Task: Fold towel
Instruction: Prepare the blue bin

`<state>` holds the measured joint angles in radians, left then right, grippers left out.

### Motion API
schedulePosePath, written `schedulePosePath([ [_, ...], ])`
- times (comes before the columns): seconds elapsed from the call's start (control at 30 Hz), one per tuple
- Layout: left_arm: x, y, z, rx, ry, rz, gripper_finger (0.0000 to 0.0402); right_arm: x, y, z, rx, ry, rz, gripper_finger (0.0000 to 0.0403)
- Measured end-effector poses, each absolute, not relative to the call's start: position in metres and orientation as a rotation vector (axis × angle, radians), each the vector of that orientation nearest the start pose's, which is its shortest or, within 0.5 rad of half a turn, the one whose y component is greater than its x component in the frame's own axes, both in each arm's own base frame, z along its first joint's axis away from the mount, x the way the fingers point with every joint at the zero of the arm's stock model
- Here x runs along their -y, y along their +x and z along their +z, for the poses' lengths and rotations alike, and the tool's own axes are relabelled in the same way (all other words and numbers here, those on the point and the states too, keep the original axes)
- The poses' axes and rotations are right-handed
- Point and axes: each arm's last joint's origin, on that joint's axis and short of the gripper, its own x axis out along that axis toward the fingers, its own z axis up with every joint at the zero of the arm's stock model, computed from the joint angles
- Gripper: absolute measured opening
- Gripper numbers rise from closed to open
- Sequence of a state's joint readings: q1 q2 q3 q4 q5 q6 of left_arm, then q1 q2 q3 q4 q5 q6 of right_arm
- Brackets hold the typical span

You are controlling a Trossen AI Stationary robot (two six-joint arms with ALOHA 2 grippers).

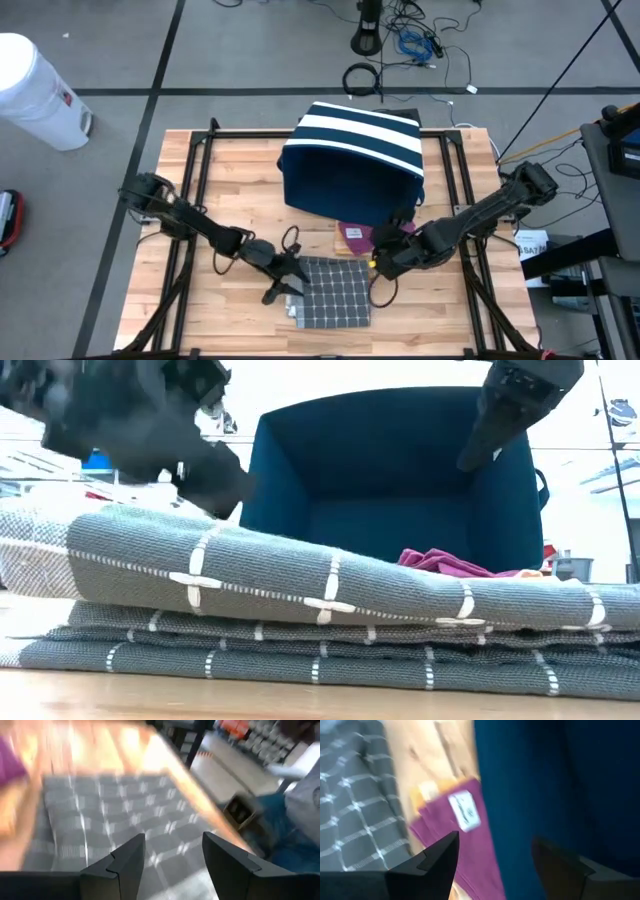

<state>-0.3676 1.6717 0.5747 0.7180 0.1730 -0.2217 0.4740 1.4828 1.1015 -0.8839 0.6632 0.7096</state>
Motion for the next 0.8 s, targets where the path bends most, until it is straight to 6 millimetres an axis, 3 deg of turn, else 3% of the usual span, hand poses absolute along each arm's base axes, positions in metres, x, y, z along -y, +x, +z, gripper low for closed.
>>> schedulePosePath([
  [0.13,0.109,0.274,0.169,-0.321,-0.100,-0.461,0.0204,-0.105,0.232,0.253,-0.967,-0.010,-0.565,0.0232],
  [0.23,0.100,0.268,0.185,-0.292,0.004,-0.291,0.0204,-0.106,0.220,0.261,-0.950,0.010,-0.583,0.0232],
  [0.33,0.084,0.261,0.189,-0.363,0.109,-0.032,0.0204,-0.106,0.207,0.265,-0.959,0.048,-0.628,0.0232],
  [0.43,0.069,0.255,0.183,-0.481,0.242,0.108,0.0204,-0.109,0.195,0.264,-1.006,0.047,-0.647,0.0232],
  [0.57,0.049,0.257,0.175,-0.554,0.202,0.213,0.0204,-0.119,0.186,0.252,-1.005,0.100,-0.664,0.0232],
  [0.8,0.021,0.261,0.173,-0.547,0.031,0.380,0.0204,-0.128,0.164,0.208,-0.956,0.234,-0.724,0.0232],
])
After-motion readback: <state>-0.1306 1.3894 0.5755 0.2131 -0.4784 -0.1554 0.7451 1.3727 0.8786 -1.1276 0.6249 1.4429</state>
